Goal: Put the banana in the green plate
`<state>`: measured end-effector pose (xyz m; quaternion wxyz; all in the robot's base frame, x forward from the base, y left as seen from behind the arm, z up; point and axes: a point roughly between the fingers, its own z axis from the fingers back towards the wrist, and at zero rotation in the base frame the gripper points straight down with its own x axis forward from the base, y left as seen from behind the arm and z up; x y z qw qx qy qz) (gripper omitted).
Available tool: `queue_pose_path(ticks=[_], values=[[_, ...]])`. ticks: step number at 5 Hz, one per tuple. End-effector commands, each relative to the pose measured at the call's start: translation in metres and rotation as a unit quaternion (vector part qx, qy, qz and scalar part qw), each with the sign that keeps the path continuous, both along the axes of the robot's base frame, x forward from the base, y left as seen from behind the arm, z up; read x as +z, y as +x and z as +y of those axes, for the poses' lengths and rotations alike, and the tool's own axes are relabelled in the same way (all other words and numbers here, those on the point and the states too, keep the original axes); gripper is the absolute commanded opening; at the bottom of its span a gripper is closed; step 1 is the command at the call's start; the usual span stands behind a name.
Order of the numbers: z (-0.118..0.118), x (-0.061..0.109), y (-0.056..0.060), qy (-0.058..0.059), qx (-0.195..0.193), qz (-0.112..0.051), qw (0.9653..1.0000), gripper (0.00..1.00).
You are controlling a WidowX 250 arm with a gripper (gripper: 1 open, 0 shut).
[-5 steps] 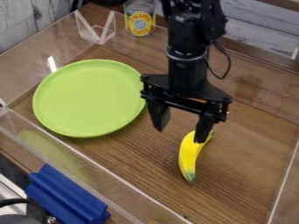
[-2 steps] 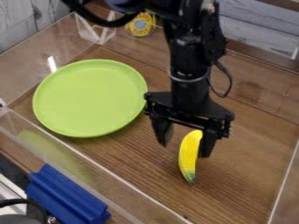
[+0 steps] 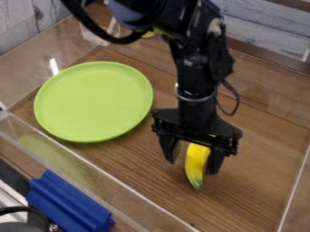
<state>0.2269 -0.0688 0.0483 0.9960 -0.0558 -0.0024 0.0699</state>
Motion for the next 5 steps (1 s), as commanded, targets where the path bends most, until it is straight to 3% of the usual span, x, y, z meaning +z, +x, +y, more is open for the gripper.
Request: queue_pose_path(ticks=[1,5], values=[[-0.005,-0.002,0.005,-0.006,0.0,-0.016,0.9999,1.0],[-0.006,-0.014,0.007,-0.004,-0.003,-0.016,0.9999,1.0]])
